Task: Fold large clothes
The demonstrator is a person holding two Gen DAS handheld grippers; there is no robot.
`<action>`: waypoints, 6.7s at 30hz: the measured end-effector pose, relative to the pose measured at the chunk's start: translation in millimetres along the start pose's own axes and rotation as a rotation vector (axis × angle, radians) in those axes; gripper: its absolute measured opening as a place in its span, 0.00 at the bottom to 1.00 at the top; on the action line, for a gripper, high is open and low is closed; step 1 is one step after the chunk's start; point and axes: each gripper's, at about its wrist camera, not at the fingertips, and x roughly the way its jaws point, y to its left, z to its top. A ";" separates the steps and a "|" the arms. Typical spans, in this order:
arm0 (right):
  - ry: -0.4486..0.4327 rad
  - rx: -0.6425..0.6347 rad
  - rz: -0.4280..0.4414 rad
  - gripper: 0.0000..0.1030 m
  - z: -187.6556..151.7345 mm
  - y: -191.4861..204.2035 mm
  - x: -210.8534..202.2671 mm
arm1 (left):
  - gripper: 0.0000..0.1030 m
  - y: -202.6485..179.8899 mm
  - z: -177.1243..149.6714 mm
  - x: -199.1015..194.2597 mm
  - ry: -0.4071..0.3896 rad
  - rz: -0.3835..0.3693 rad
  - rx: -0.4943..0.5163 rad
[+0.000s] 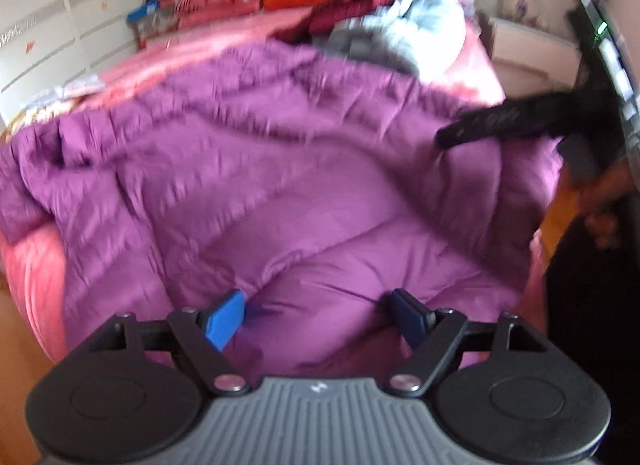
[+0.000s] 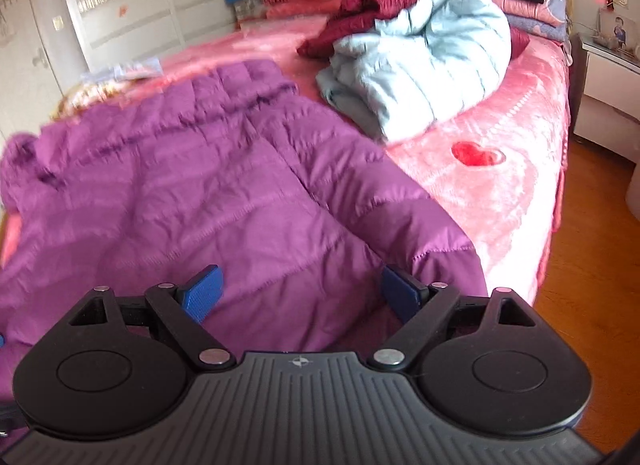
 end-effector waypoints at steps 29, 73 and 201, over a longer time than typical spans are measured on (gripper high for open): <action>-0.270 -0.085 0.043 1.00 11.2 20.4 -8.1 | 0.80 139.1 61.5 -57.8 -0.283 0.176 -0.383; -0.227 0.151 0.219 1.00 68.7 42.0 146.4 | 0.19 363.6 218.8 229.1 0.144 0.677 -0.344; -0.357 -0.093 0.142 1.00 234.8 135.1 182.2 | 0.84 258.6 132.2 159.0 -0.232 0.258 -0.496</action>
